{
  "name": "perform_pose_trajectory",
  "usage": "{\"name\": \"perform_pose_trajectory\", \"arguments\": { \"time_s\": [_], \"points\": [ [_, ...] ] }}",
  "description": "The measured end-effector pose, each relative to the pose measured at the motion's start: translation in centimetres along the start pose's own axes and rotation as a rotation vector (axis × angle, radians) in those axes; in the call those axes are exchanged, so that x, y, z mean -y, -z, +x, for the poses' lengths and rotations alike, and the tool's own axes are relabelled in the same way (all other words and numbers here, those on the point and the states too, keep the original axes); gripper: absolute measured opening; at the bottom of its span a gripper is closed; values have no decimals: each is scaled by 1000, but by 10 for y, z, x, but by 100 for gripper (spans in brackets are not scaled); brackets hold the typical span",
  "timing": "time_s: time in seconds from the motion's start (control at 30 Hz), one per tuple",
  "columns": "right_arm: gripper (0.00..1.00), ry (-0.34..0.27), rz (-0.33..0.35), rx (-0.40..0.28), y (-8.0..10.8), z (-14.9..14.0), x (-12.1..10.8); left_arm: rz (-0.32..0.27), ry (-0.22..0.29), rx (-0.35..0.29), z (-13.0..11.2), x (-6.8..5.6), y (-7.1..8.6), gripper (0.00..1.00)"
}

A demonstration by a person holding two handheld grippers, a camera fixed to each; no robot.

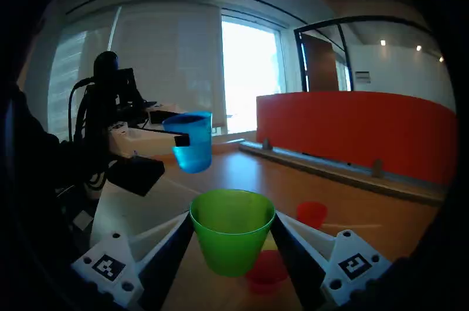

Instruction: Pour water

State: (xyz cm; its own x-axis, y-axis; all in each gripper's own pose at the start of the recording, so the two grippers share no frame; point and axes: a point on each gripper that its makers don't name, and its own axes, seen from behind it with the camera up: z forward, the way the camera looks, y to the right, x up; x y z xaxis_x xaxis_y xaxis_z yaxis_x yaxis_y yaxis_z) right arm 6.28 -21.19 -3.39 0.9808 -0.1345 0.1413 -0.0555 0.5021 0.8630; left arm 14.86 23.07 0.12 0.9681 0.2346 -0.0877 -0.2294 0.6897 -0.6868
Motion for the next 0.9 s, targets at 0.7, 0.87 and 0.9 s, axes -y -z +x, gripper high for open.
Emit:
{"name": "perform_pose_trajectory", "arguments": {
  "time_s": [0.7, 0.87, 0.9],
  "points": [
    [91, 12, 79, 51, -10, -32, 27, -3, -141, 22, 8, -4, -7, 86],
    [91, 16, 94, 66, -11, -40, 32, 1, -172, 25, 11, -3, -8, 87],
    [91, 18, 97, 69, -11, -42, 33, 3, -179, 26, 12, -2, -8, 87]
  ]
}}
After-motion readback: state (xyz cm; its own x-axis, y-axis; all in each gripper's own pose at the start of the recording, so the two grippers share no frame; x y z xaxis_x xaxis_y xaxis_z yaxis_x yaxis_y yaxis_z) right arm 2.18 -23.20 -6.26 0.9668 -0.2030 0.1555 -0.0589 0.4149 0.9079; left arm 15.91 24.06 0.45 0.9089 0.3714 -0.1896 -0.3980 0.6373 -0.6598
